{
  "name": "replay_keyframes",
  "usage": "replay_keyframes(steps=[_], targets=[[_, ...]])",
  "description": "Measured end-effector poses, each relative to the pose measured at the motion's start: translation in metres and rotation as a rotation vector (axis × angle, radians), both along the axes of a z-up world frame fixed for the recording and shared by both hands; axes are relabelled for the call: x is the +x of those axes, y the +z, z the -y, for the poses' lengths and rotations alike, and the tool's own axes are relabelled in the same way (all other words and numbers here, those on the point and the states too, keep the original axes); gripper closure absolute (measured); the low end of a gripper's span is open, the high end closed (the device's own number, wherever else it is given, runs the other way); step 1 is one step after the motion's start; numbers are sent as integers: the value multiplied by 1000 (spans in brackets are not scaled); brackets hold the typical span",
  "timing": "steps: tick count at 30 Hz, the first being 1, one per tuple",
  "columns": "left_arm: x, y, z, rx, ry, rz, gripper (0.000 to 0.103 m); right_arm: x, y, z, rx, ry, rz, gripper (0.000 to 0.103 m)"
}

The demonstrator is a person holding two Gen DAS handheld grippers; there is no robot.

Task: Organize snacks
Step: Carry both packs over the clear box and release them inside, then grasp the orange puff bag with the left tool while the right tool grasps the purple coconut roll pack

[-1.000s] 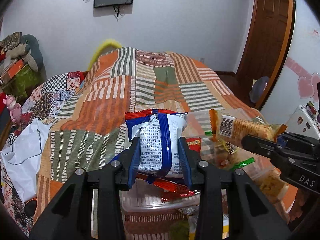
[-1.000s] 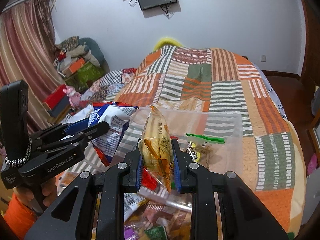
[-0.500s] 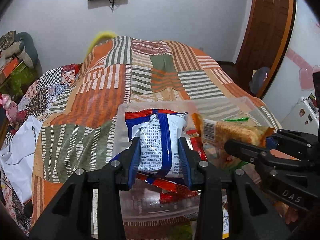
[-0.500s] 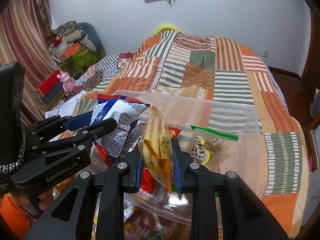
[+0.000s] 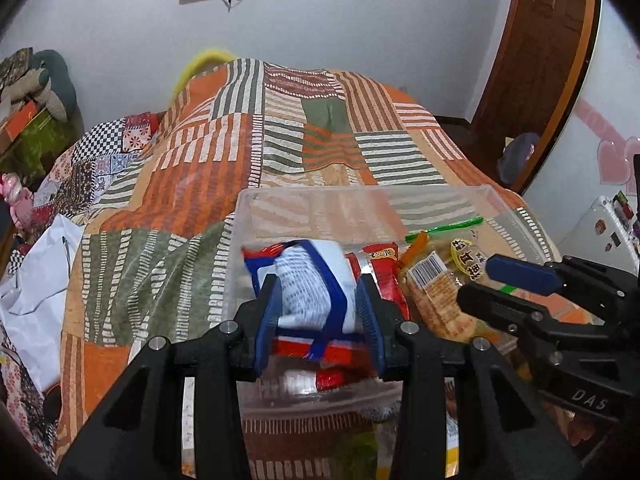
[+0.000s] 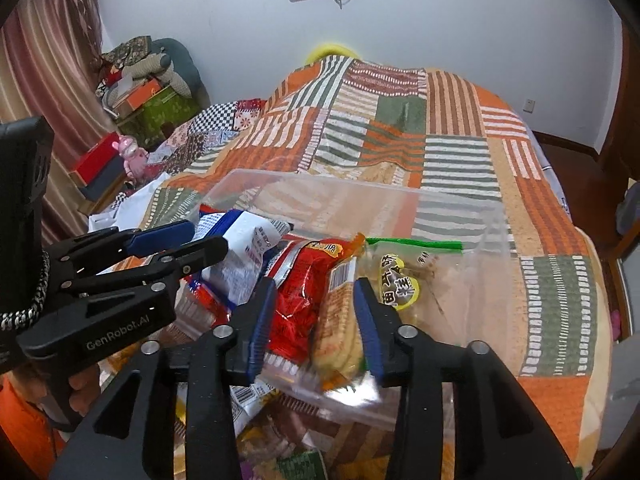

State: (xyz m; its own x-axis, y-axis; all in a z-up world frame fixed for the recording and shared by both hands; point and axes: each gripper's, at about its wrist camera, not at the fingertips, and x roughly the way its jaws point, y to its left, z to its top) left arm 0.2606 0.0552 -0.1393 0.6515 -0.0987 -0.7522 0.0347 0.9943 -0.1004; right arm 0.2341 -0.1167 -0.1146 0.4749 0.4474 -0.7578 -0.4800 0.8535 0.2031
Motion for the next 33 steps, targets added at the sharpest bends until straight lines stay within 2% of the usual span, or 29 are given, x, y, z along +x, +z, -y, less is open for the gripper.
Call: replay_keyframes(steps=[9, 12, 16, 17, 21, 25, 33], targets=[[-27, 26, -5, -2, 12, 46, 62, -20, 26, 10, 14, 7, 63, 59], [-40, 37, -5, 8, 19, 71, 56, -30, 35, 14, 22, 8, 87, 58], [-62, 50, -7, 32, 26, 108, 40, -41, 46, 20, 39, 9, 113, 55], [-68, 53, -7, 36, 29, 118, 34, -45, 48, 23, 41, 9, 119, 54], [-91, 61, -12, 50, 41, 137, 24, -59, 55, 29, 50, 5, 146, 46], [-112, 60, -22, 60, 57, 131, 18, -72, 55, 34, 54, 11, 156, 45], [-139, 39, -48, 69, 111, 75, 17, -93, 41, 36, 33, 37, 137, 45]])
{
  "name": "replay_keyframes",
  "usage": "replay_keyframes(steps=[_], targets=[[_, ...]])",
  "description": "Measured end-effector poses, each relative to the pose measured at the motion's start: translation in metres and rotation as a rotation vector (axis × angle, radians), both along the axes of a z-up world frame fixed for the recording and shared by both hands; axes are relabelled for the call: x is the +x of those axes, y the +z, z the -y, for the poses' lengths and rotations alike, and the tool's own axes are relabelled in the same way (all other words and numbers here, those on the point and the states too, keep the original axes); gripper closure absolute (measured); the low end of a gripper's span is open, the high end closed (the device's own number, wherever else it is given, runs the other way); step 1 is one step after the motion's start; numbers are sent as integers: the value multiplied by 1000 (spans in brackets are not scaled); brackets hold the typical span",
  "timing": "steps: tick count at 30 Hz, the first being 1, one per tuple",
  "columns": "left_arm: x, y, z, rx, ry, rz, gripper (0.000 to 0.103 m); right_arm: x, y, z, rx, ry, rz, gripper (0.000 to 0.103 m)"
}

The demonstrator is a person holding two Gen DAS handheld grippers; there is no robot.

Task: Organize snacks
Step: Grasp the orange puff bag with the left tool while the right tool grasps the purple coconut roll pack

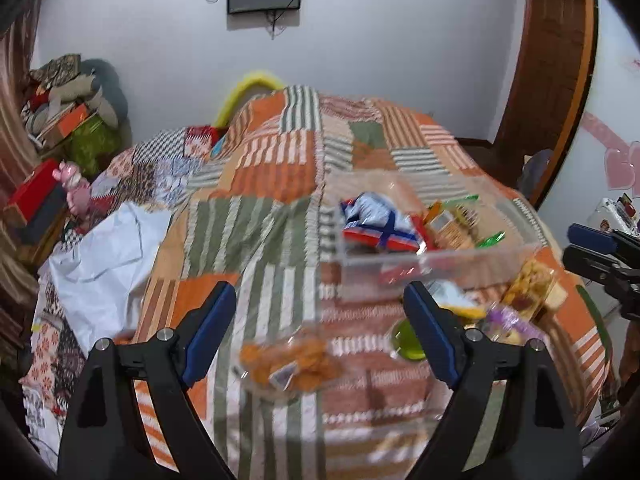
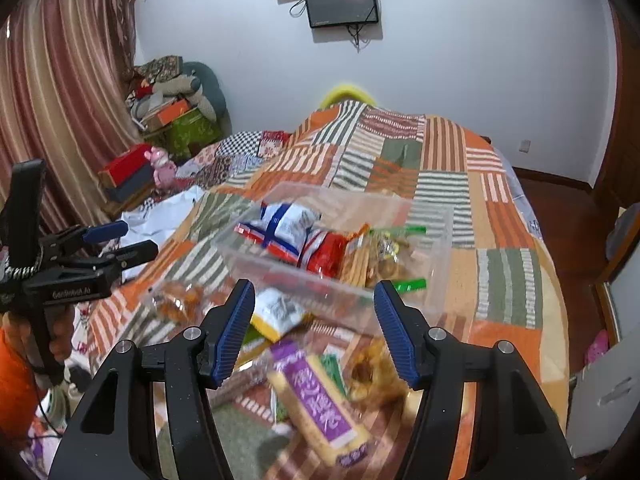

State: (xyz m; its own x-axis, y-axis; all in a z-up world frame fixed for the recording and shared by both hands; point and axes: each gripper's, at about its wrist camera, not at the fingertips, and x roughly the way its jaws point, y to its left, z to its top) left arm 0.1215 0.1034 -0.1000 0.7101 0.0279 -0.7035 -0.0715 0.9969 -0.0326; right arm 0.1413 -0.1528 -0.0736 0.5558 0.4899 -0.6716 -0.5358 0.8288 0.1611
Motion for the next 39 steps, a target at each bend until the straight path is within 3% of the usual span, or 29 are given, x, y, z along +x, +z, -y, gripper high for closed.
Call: replay_keyframes(steps=[7, 13, 18, 34, 39], targets=[[-8, -46, -18, -41, 56, -101, 17, -13, -24, -2, -18, 18, -70, 44], [-4, -69, -15, 7, 73, -118, 17, -14, -51, -1, -23, 17, -151, 44], [6, -78, -13, -13, 67, -130, 17, -14, -66, 1, -9, 30, -213, 44], [21, -102, -13, -19, 76, -166, 17, -11, -82, 1, -58, 44, -235, 43], [12, -96, -13, -37, 67, -145, 36, -8, -84, 6, -15, 48, -272, 61]])
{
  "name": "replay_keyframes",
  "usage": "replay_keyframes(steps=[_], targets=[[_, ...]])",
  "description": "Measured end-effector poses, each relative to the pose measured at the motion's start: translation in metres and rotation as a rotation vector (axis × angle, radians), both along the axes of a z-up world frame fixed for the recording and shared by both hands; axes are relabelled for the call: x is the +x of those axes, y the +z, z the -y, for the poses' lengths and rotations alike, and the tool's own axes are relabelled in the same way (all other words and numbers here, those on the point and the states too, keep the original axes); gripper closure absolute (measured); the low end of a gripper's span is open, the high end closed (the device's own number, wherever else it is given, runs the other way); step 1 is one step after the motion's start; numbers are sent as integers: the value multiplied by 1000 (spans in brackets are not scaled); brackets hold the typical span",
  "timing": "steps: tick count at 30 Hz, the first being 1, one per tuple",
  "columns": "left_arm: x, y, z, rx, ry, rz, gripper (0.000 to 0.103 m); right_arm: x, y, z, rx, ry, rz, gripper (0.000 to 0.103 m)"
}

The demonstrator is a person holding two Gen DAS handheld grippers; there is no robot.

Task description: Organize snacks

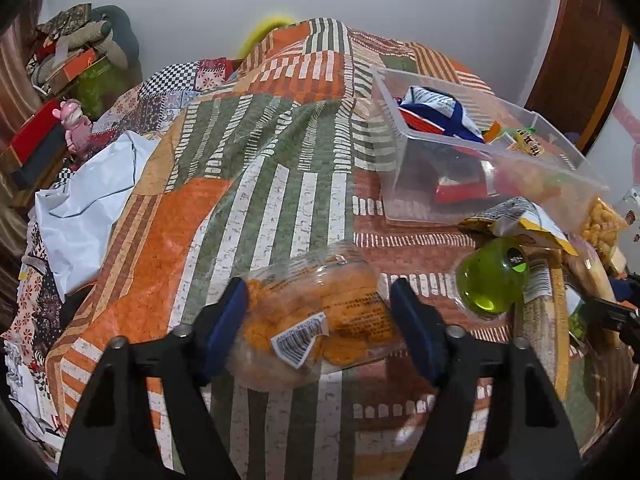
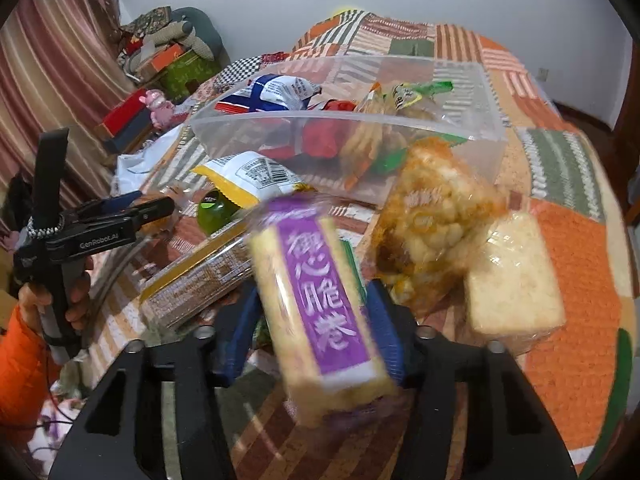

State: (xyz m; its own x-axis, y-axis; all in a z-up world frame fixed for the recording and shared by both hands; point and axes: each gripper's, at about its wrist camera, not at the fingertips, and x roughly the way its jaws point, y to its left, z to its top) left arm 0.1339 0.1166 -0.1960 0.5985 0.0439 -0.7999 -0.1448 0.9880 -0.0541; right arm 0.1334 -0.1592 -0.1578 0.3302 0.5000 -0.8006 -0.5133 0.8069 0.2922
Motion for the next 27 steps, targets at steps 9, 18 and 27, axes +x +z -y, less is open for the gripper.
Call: replay_keyframes(steps=[9, 18, 27], targets=[[-15, 20, 9, 9, -48, 45, 78, -13, 10, 4, 16, -2, 22, 61], [-20, 25, -2, 9, 8, 32, 41, -12, 24, 7, 44, -12, 57, 61], [-14, -3, -25, -139, 64, -25, 14, -9, 23, 11, 53, -24, 46, 61]])
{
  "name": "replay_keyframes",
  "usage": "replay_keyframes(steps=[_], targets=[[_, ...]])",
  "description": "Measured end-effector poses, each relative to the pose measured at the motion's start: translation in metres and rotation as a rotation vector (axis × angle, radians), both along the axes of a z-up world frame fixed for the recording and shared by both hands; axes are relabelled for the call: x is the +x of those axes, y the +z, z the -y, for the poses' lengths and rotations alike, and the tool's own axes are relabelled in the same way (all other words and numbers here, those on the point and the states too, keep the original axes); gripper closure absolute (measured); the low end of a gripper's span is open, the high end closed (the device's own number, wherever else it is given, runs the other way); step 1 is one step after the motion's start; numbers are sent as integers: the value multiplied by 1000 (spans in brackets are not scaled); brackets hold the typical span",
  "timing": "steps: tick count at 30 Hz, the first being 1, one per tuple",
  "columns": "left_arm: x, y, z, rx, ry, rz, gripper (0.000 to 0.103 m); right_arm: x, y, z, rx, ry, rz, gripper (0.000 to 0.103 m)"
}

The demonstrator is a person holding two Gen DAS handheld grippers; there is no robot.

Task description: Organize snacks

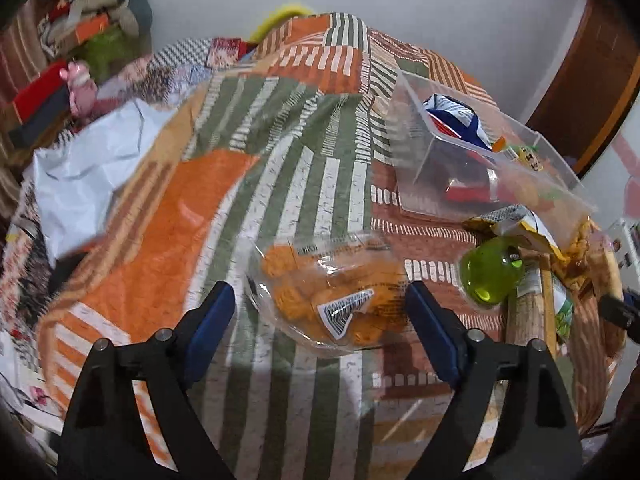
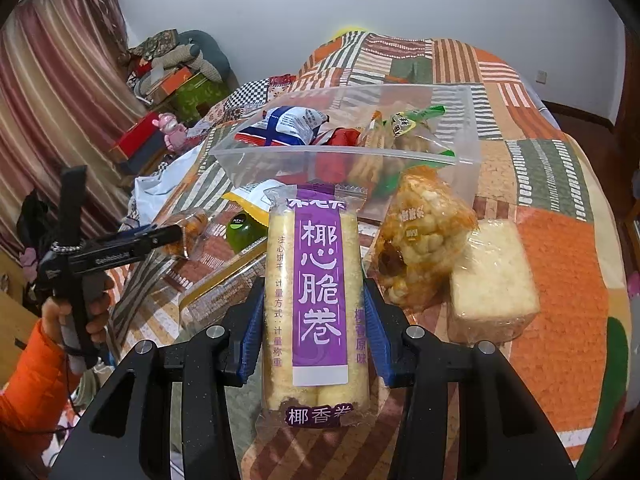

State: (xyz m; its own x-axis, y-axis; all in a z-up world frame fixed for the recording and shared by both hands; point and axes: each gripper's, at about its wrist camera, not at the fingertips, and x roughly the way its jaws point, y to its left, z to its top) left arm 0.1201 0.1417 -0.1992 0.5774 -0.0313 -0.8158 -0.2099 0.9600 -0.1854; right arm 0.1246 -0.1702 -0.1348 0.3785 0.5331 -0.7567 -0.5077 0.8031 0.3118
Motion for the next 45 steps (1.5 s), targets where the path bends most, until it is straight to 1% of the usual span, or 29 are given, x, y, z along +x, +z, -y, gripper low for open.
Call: replay_keyframes(steps=[3, 4, 6, 9, 13, 15, 17, 19, 22, 25, 29, 34, 39, 45], targets=[[9, -10, 1, -49, -10, -25, 14, 0, 0, -1, -3, 3, 2, 61], [11, -12, 2, -49, -2, -23, 14, 0, 0, -2, -5, 4, 2, 61], [15, -12, 4, -31, -1, -14, 14, 1, 1, -2, -5, 2, 4, 61], [21, -12, 5, -30, 3, -21, 14, 1, 1, -1, -2, 1, 5, 61], [30, -13, 11, 17, -22, -30, 14, 2, 1, 1, -2, -4, 8, 61], [32, -14, 12, 32, -28, -25, 23, 2, 2, 1, -1, -6, 9, 61], [33, -14, 14, 30, -43, -22, 32, 2, 4, 2, 1, -9, 12, 61], [32, -11, 16, 38, -54, -10, 34, 0, 6, 3, 3, -11, 19, 61], [27, -7, 22, 74, -67, 5, 35, -1, 12, 5, 0, -15, 39, 61], [19, 3, 27, 119, -75, 34, 35, 0, 17, 6, 1, -18, 57, 61], [9, 27, 29, 140, -73, 88, 35, 3, 26, 7, 2, -27, 92, 61], [8, 57, 30, 116, -69, 160, 35, 9, 38, 9, 0, -43, 137, 61], [16, 86, 41, 84, -91, 230, 35, 21, 51, 15, 6, -73, 182, 61], [33, 108, 60, 66, -128, 288, 35, 38, 69, 21, 35, -115, 236, 61]])
